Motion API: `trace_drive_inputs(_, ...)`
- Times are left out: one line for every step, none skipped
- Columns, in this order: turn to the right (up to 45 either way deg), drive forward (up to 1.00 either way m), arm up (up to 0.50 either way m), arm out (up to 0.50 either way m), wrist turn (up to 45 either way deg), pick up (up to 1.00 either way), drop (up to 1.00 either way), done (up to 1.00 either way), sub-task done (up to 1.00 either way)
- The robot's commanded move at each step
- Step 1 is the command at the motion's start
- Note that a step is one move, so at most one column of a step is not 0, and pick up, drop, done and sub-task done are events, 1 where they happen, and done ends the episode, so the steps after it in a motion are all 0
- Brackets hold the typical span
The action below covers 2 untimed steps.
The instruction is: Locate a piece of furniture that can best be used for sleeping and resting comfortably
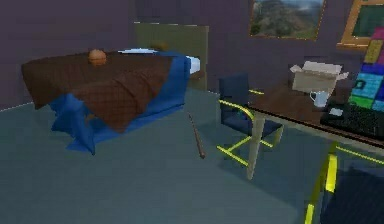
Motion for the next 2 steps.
trace_drive_inputs(-36.0,0.0,0.0,0.0,0.0,0.0,0.0,0.0,0.0)
trace_drive_inputs(-3.0,0.0,0.0,0.0,0.0,0.0,0.0,0.0,0.0)
